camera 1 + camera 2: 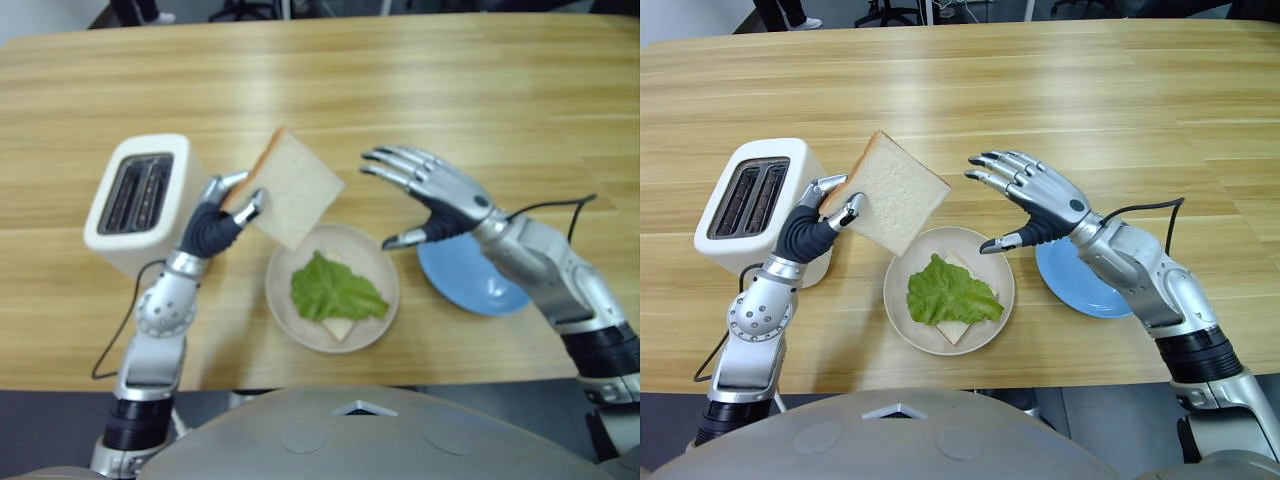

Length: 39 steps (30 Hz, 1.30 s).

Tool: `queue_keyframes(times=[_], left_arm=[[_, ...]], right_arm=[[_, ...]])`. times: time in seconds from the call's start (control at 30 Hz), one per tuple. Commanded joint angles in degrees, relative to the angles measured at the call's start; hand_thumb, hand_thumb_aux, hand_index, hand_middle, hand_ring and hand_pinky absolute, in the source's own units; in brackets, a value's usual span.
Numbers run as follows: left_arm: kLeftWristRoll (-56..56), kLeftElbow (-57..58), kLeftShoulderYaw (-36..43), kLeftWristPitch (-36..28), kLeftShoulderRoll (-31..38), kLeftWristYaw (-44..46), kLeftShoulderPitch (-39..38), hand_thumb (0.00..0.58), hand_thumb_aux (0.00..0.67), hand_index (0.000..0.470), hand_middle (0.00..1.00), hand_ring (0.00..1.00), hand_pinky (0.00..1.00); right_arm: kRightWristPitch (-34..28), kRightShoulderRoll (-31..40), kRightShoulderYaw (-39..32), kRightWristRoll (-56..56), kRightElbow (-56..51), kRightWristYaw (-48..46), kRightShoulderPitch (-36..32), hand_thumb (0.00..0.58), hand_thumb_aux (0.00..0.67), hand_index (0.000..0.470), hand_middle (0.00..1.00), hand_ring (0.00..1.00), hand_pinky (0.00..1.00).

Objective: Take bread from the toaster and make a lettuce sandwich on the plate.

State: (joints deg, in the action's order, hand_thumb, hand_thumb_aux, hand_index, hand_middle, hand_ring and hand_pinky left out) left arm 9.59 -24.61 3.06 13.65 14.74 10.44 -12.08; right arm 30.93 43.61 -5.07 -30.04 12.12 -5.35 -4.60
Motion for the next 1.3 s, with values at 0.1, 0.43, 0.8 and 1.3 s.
queue_keyframes(times=[0.1,0.43,0.8,1.3], left_arm=[[-5.6,5.1,5.2,-7.5,-0.4,6.1,-3.0,0.580,0.670,0.460,1.00,1.00,1.00],[-11.8,4.3,9.5,-20.0,1.8,14.7,-7.1,0.580,0.670,0.460,1.00,1.00,1.00],[-6.4,9.5,14.1,-17.2,-0.8,10.8,-4.6,0.580,0.670,0.460,1.00,1.00,1.00],[7.4,18.3,22.3,-14.1,-0.4,5.7,-0.9,0.580,0.670,0.460,1.00,1.00,1.00]], right_arm=[[2.8,-1.0,5.9,2.0,1.0,1.8,3.7,0.000,0.000,0.000,0.00,0.00,0.00],[18.1,-0.5,-0.6,-9.3,1.8,2.5,12.9,0.000,0.000,0.000,0.00,0.00,0.00],[23.5,-0.3,-7.8,-15.3,-2.3,0.5,15.6,0.000,0.000,0.000,0.00,0.00,0.00],[21.7,-0.1,-10.8,-19.3,-9.4,-1.0,13.3,0.000,0.000,0.000,0.00,0.00,0.00]])
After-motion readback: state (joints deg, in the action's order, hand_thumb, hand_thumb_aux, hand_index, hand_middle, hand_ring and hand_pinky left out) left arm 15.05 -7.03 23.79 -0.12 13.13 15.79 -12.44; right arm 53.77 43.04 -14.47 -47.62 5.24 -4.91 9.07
